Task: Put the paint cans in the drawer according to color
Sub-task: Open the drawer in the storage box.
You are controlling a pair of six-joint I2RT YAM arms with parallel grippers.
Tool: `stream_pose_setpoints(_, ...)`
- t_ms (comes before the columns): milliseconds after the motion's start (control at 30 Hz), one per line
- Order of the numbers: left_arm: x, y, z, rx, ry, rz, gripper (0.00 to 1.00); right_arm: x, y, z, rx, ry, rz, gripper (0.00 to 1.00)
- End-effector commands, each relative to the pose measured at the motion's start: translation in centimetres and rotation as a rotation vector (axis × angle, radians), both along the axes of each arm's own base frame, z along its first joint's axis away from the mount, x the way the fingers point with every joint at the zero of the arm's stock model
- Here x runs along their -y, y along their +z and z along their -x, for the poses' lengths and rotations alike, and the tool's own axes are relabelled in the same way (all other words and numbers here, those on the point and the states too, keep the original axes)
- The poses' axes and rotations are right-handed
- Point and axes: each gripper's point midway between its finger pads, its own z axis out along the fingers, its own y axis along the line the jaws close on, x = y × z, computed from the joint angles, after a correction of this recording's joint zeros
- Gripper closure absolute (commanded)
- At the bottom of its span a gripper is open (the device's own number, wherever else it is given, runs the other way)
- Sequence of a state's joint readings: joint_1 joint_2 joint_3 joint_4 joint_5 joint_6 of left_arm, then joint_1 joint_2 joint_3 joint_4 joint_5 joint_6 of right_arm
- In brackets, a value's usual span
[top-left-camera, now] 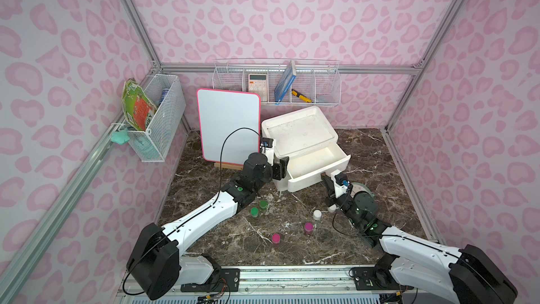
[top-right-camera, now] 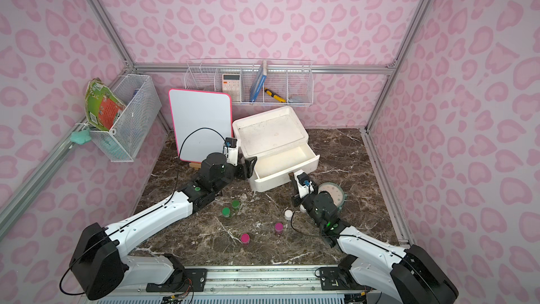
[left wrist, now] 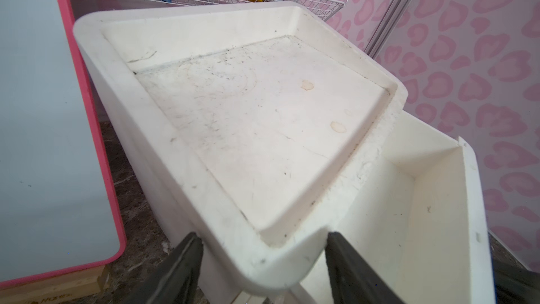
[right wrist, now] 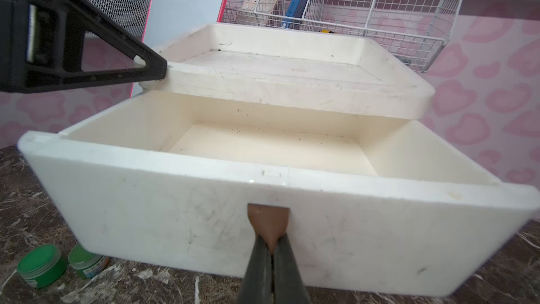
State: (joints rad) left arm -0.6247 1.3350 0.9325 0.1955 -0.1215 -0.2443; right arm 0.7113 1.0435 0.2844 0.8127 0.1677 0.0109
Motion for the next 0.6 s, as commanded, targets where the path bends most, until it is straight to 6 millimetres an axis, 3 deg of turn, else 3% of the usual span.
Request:
stream_pose_setpoints(0, -1.0, -0.1, -0.8, 0.000, 0.070, -0.016, 0.29, 0.2, 0.2, 0.3, -0.007, 0.000, -0.017, 1.00)
stream_pose_setpoints(267, -0.8, 0.1, -1.1, 0.003, 0.072, -0.012, 0.29, 0.2, 0.3, 0.9, -0.042, 0.020, -0.044, 1.00)
stream_pose_setpoints(300, -0.9, 0.2, -1.1, 0.006, 0.074, -0.010, 0.29, 0.2, 0.3, 1.0, -0.049, 0.022, -0.049, 0.96)
stream_pose_setpoints(433, -1.5, 1.3, -0.5, 0.021, 0.085, 0.002, 0.22, 0.1, 0.7, 0.9, -0.097, 0.019, -0.068, 0.45)
stream_pose_setpoints(567, -4.2, 2.6, 1.6, 0.021, 0.146, 0.002, 0.15, 0.5, 0.6, 1.6, -0.175, 0.020, -0.060, 0.29)
